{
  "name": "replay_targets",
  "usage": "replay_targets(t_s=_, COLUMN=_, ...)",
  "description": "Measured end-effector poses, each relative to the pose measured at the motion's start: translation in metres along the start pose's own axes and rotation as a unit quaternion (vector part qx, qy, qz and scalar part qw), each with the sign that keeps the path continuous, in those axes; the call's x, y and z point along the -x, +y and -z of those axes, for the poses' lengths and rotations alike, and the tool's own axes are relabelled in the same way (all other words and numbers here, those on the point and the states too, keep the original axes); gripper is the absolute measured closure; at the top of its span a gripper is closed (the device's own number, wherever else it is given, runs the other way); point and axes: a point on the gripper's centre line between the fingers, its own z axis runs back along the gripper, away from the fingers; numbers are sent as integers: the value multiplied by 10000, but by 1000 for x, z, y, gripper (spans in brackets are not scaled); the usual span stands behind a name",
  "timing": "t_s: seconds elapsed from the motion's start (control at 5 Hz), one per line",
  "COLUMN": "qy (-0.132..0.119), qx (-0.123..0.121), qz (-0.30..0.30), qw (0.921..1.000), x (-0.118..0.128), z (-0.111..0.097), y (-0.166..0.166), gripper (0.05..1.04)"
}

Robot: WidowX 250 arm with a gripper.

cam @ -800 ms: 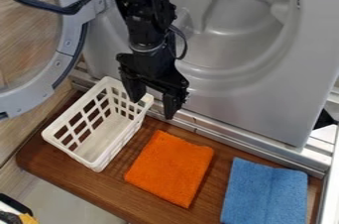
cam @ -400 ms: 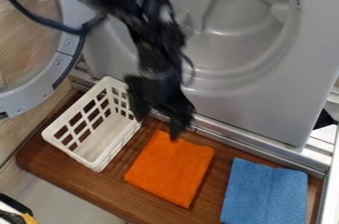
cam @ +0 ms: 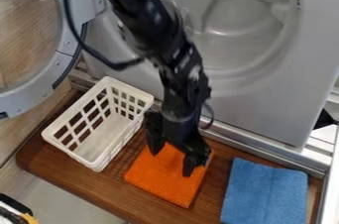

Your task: Move the orange cloth onto the tray

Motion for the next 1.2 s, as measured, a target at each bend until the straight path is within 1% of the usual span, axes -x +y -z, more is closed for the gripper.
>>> replay_targets(t_s=0.2, qy=211, qx=63, qz=-14, qw=9998, x=-1, z=35, y=-4, gripper=83)
replay_targets(t_s=0.4, qy=215, qx=174, qz=-39, qw=9996, x=-4, z=42, y=-9, gripper=101)
replay_targets(t_s=0.6, qy=164, qx=333, qz=-119, qw=9992, x=-6, z=44, y=-14, gripper=173)
replay_targets(t_s=0.8, qy=27, qx=336, qz=68, qw=9994, x=-5, z=44, y=-17, gripper=392)
replay_targets(t_s=1.0, qy=-8, qx=300, qz=304, qw=9991, x=2, z=39, y=-25, gripper=642)
replay_targets(t_s=1.2, qy=-8, qx=331, qz=535, qw=9980, x=5, z=18, y=-29, gripper=875)
